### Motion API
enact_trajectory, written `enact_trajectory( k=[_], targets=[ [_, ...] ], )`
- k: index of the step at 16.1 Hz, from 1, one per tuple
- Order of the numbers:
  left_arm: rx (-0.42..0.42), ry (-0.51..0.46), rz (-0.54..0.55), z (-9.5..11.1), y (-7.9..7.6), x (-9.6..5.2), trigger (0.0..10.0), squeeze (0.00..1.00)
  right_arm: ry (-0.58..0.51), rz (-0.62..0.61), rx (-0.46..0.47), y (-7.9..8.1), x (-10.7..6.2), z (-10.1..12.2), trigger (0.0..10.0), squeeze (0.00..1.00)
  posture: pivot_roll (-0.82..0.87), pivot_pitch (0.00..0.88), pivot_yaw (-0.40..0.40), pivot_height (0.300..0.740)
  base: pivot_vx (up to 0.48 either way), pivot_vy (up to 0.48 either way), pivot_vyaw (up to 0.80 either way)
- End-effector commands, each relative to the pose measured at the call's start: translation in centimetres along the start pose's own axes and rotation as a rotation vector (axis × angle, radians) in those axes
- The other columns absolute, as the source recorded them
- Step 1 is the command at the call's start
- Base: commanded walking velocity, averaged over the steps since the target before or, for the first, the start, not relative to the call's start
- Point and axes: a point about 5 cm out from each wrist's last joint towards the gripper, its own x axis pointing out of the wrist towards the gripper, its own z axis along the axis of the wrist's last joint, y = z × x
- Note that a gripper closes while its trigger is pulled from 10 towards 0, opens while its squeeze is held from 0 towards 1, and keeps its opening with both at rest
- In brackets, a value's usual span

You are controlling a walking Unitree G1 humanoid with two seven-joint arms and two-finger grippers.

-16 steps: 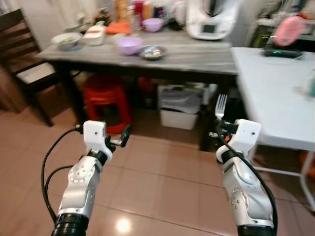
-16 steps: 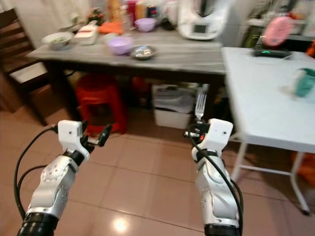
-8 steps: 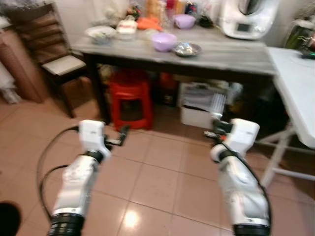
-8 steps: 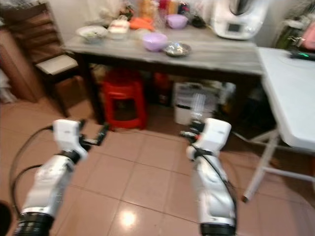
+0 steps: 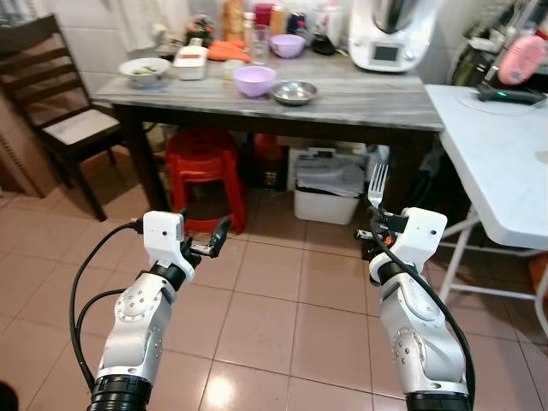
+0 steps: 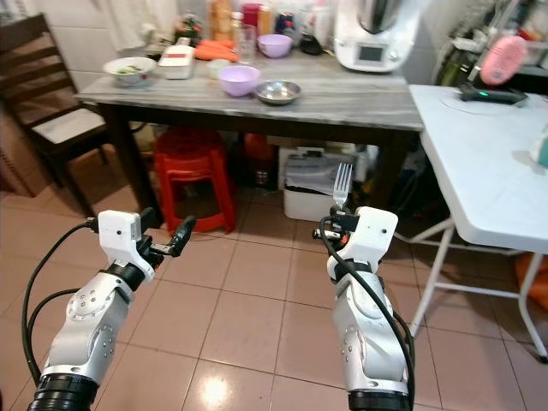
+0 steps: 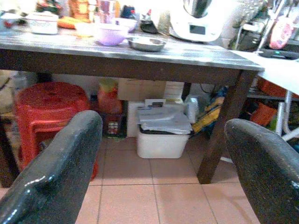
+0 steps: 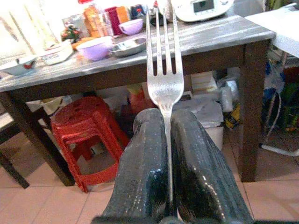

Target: Setting the table

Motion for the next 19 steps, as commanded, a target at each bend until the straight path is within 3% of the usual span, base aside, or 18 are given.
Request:
enact_trajectory(
  k=[1, 15, 19],
  targets=[
    [0.001, -0.02, -0.012, 0.54, -0.03, 0.05, 10.0, 0.0, -0.028, 0.013, -0.005, 0.23, 0.05, 0.58, 10.0, 0.0, 0.0, 0.0, 0.006, 0.74, 0.368, 0.0, 0.0],
    [0.0, -0.016, -0.035, 0.51, -0.52, 0.34, 10.0, 0.0, -0.035, 0.016, -0.011, 0.26, -0.02, 0.62, 10.0, 0.0, 0.0, 0.0, 0.009, 0.74, 0.38, 0.0, 0.0],
    [0.002, -0.016, -0.041, 0.52, -0.62, 0.4, 10.0, 0.0, -0.04, 0.014, -0.01, 0.26, -0.03, 0.64, 10.0, 0.0, 0.0, 0.0, 0.01, 0.74, 0.394, 0.0, 0.44]
  ],
)
